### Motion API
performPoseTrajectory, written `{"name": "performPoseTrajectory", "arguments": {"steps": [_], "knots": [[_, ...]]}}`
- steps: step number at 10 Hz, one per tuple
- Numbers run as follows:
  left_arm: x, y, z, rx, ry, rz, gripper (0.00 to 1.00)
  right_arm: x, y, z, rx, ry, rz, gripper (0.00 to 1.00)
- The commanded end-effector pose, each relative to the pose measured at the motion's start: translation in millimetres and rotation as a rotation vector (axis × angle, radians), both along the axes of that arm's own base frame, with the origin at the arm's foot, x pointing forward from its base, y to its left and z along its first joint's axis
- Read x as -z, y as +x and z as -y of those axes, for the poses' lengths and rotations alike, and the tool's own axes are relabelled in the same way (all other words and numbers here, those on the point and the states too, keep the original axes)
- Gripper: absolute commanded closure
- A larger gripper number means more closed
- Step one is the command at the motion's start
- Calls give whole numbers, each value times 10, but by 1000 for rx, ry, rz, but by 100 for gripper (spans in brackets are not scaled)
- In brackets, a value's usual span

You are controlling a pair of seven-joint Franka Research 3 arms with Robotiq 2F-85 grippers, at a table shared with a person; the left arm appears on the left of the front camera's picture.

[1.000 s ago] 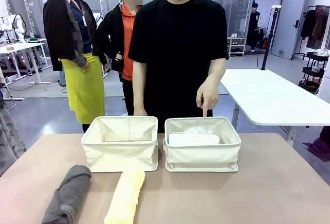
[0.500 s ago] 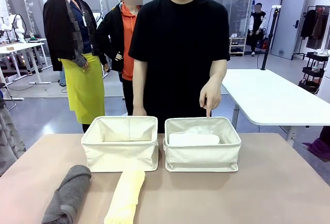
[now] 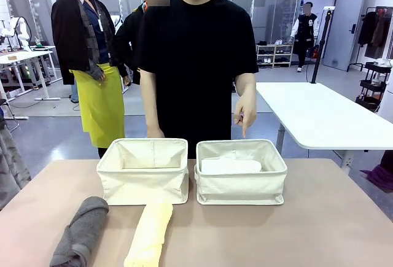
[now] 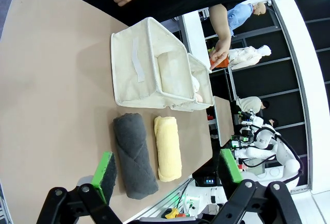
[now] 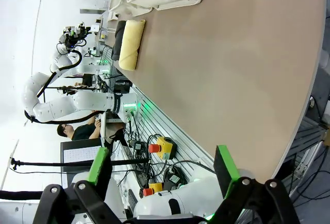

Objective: Divide the towels into two baskets.
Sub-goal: Pick up one hotel-folded towel from the bottom of the table and place it in the Fabric basket indicated by the person.

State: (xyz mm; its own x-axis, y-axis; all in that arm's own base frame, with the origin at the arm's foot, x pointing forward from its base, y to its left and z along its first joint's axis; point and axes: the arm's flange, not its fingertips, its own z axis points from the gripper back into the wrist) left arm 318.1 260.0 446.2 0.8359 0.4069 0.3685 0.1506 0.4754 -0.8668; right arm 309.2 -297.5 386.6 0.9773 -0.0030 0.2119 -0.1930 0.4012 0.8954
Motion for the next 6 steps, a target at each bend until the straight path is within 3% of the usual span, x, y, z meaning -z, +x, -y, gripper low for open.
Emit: {"name": "performPoseTrajectory", "arguments": {"steps": [1,6], "knots": [[-18,-17,-17,0,-12,17,0,-43,-28,-6,-11,-16,-2,0],[0,0,0,0,0,0,0,-43,-28,-6,-11,-16,-2,0]]}}
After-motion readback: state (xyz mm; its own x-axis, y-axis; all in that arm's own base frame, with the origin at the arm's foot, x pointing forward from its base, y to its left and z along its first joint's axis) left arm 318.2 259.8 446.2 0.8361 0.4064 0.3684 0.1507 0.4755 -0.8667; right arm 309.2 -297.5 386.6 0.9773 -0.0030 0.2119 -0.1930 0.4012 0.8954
